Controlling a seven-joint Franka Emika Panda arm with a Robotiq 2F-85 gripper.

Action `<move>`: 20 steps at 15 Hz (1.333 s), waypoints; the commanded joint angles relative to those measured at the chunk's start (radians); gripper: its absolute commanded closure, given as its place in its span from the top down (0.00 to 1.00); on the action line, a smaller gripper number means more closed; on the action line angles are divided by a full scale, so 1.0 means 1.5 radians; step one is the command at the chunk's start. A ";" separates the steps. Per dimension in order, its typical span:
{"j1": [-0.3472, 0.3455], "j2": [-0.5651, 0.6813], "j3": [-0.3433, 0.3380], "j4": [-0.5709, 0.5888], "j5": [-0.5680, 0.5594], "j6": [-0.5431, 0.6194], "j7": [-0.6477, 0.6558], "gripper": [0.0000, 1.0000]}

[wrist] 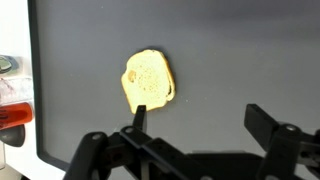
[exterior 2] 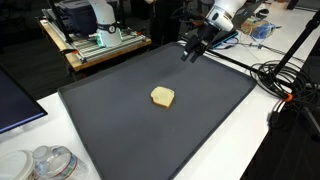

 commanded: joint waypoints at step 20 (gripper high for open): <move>-0.253 -0.507 0.029 -0.657 0.257 0.516 -0.368 1.00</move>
